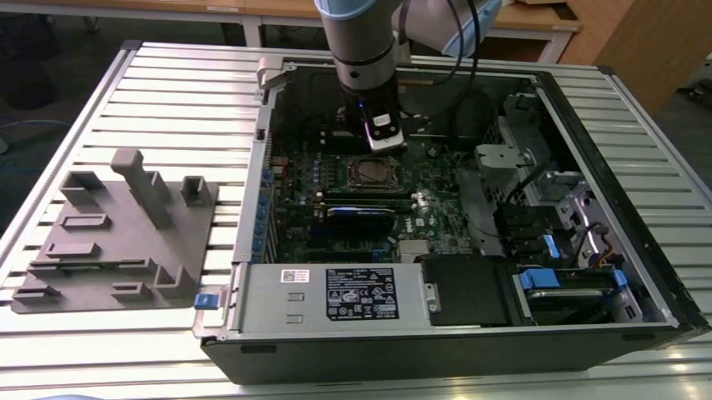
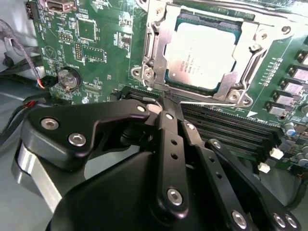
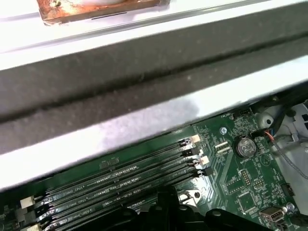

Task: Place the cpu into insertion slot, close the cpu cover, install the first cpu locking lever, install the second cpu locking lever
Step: 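Install the first cpu locking lever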

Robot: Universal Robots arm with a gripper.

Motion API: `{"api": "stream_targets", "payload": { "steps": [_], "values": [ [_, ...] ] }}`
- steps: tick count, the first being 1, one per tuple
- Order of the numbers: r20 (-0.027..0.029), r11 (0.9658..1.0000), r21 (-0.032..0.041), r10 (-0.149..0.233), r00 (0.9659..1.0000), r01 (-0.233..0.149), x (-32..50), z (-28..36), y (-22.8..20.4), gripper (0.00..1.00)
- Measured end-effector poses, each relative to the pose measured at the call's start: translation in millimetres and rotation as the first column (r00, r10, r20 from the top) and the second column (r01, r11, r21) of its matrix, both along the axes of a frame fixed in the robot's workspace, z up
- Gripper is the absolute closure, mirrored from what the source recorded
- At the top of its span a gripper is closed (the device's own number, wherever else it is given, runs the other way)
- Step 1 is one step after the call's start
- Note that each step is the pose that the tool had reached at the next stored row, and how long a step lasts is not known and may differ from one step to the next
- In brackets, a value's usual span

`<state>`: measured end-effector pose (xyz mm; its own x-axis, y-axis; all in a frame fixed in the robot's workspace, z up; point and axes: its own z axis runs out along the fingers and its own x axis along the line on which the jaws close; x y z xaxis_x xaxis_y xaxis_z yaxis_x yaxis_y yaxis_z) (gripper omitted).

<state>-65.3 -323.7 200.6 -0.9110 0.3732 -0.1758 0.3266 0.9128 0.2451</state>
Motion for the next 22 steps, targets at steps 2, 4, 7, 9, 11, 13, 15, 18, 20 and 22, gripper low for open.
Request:
{"api": "stream_targets", "payload": {
  "steps": [2, 4, 7, 9, 11, 13, 15, 18, 20, 22],
  "values": [
    [-0.0001, 1.0000, 0.0015, 0.000, 1.0000, 0.000, -0.1, 0.1, 0.8, 0.89],
    [0.0003, 1.0000, 0.0061, 0.000, 1.0000, 0.000, -0.1, 0.1, 1.7, 0.89],
    [0.0010, 0.9999, 0.0153, 0.000, 1.0000, 0.000, -0.1, 0.1, 2.9, 0.89],
    [0.0015, 0.9998, 0.0211, 0.000, 1.0000, 0.000, -0.2, 0.0, 3.1, 0.89],
    [0.0018, 0.9996, 0.0278, 0.000, 1.0000, 0.000, -0.3, 0.1, 3.1, 0.89],
    [0.0022, 0.9994, 0.0356, 0.000, 1.0000, 0.000, -0.7, 0.0, 3.1, 0.89],
    [0.0023, 0.9992, 0.0410, 0.000, 1.0000, 0.000, -1.0, 0.0, 3.1, 0.89],
    [0.0027, 0.9991, 0.0420, 0.000, 1.0000, 0.000, -1.8, -0.3, 3.1, 0.89],
    [0.0027, 0.9991, 0.0417, 0.000, 1.0000, 0.000, -2.8, -0.6, 2.9, 0.89],
    [0.0029, 0.9991, 0.0417, 0.000, 1.0000, 0.000, -3.6, -1.1, 2.6, 0.89]
  ]
}}
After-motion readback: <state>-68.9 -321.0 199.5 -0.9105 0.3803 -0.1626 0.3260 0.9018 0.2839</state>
